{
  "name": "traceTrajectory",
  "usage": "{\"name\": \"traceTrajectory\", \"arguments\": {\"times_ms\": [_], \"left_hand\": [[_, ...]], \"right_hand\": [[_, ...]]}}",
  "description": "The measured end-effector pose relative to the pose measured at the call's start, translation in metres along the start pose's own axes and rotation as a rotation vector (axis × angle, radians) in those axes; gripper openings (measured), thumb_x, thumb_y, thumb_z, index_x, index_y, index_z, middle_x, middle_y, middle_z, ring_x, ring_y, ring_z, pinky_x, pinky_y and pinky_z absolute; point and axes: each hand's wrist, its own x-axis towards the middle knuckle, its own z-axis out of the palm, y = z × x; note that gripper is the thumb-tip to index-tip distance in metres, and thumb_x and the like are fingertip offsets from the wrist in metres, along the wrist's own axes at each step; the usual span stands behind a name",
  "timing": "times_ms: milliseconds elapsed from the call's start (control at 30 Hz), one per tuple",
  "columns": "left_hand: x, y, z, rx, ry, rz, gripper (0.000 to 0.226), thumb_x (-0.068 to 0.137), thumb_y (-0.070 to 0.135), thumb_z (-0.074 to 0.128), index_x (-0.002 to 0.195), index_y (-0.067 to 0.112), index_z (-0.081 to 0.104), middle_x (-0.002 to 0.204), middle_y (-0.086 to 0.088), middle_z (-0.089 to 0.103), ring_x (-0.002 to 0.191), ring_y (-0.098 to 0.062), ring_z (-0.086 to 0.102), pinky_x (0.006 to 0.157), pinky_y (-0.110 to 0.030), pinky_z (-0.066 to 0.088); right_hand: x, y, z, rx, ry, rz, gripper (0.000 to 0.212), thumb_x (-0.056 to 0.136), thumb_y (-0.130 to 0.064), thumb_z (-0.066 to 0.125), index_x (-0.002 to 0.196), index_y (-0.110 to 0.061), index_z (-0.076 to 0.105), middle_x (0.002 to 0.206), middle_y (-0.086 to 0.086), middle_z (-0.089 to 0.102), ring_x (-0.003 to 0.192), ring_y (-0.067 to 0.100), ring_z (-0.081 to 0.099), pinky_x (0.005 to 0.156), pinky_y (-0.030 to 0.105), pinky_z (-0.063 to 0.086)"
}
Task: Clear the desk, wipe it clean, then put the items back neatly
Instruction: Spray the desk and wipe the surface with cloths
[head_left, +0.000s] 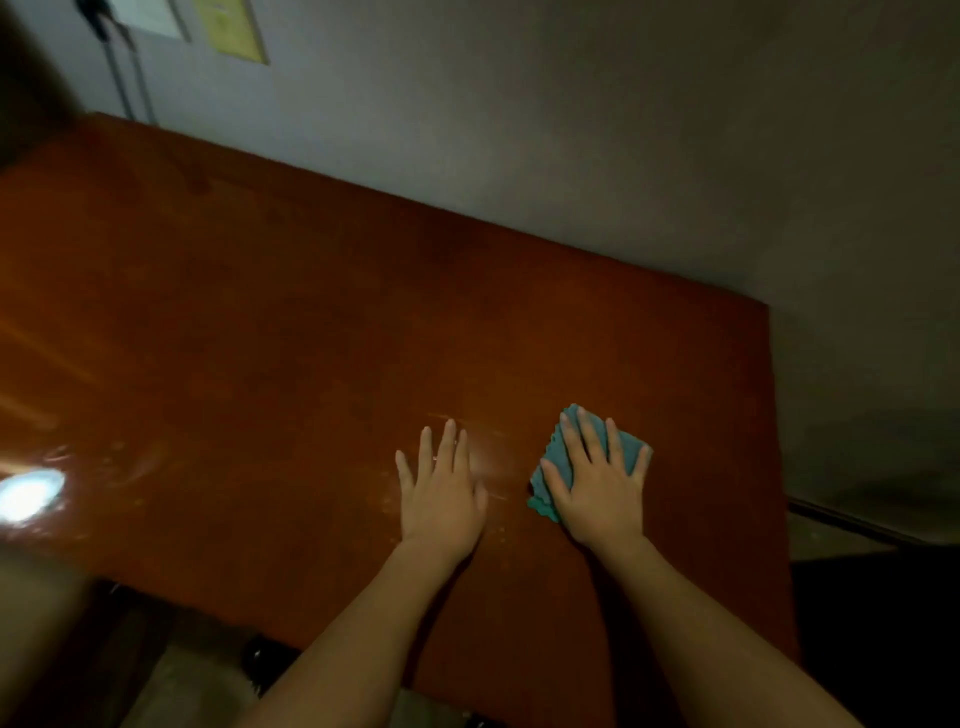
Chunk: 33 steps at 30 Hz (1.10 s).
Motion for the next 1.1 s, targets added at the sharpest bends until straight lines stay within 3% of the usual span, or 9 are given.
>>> {"name": "traceTrajectory", "arguments": {"times_ms": [267, 600, 667, 733, 800, 1000, 1100], "left_hand": [[-0.015, 0.1, 0.037, 0.074, -0.029, 0.1, 0.063, 0.101, 0.042, 0.02, 0.15, 0.015, -0.009, 0.157, -0.004, -0.018, 0.143, -0.026, -0.02, 0.112, -0.049, -0.012], [-0.028, 0.141, 0.049, 0.138, -0.071, 0.172, 0.063, 0.101, 0.04, 0.021, 0.151, 0.013, -0.009, 0.158, -0.005, -0.018, 0.144, -0.029, -0.017, 0.114, -0.049, -0.008], [-0.029, 0.143, 0.052, 0.131, -0.07, 0.178, 0.063, 0.101, 0.04, 0.021, 0.151, 0.014, -0.008, 0.158, -0.005, -0.018, 0.144, -0.029, -0.017, 0.114, -0.049, -0.009], [-0.029, 0.141, 0.053, 0.131, -0.072, 0.193, 0.063, 0.101, 0.041, 0.022, 0.151, 0.015, -0.008, 0.158, -0.004, -0.018, 0.144, -0.028, -0.018, 0.114, -0.047, -0.01], [-0.029, 0.134, 0.049, 0.144, -0.076, 0.235, 0.063, 0.101, 0.041, 0.022, 0.151, 0.017, -0.007, 0.158, -0.003, -0.017, 0.145, -0.026, -0.018, 0.115, -0.045, -0.009], [-0.025, 0.095, 0.032, 0.166, -0.062, 0.301, 0.059, 0.101, 0.041, 0.022, 0.152, 0.023, -0.004, 0.159, 0.0, -0.013, 0.146, -0.019, -0.014, 0.116, -0.041, -0.007], [-0.021, 0.06, 0.021, 0.142, -0.049, 0.244, 0.059, 0.102, 0.041, 0.022, 0.152, 0.024, -0.004, 0.159, 0.0, -0.013, 0.146, -0.018, -0.013, 0.117, -0.042, -0.005]], "right_hand": [[-0.039, 0.112, 0.002, 0.038, 0.022, 0.163, 0.081, 0.074, -0.068, -0.014, 0.149, -0.036, -0.01, 0.159, -0.012, -0.011, 0.146, 0.021, -0.013, 0.111, 0.058, -0.011], [-0.085, 0.154, 0.01, 0.093, 0.018, 0.248, 0.078, 0.071, -0.073, -0.024, 0.14, -0.036, -0.022, 0.157, -0.01, -0.016, 0.146, 0.022, -0.014, 0.111, 0.059, -0.009], [-0.096, 0.146, 0.015, 0.107, 0.064, 0.265, 0.076, 0.08, -0.07, -0.017, 0.146, -0.032, -0.009, 0.157, -0.008, -0.007, 0.146, 0.025, -0.003, 0.111, 0.059, -0.006], [-0.103, 0.133, 0.019, 0.079, 0.084, 0.276, 0.071, 0.092, -0.063, -0.002, 0.149, -0.026, 0.017, 0.156, -0.002, 0.022, 0.142, 0.031, 0.023, 0.108, 0.06, 0.003], [-0.106, 0.118, 0.023, 0.047, 0.074, 0.265, 0.066, 0.096, -0.058, 0.008, 0.146, -0.023, 0.033, 0.15, 0.001, 0.038, 0.138, 0.032, 0.03, 0.105, 0.059, 0.009], [-0.089, 0.067, 0.023, 0.012, 0.065, 0.145, 0.063, 0.095, -0.057, 0.016, 0.145, -0.022, 0.033, 0.149, 0.0, 0.039, 0.136, 0.03, 0.026, 0.108, 0.057, 0.002], [-0.068, 0.032, 0.022, 0.021, 0.05, 0.105, 0.064, 0.096, -0.058, 0.011, 0.143, -0.021, 0.036, 0.148, 0.001, 0.041, 0.135, 0.03, 0.028, 0.105, 0.059, 0.01]]}}
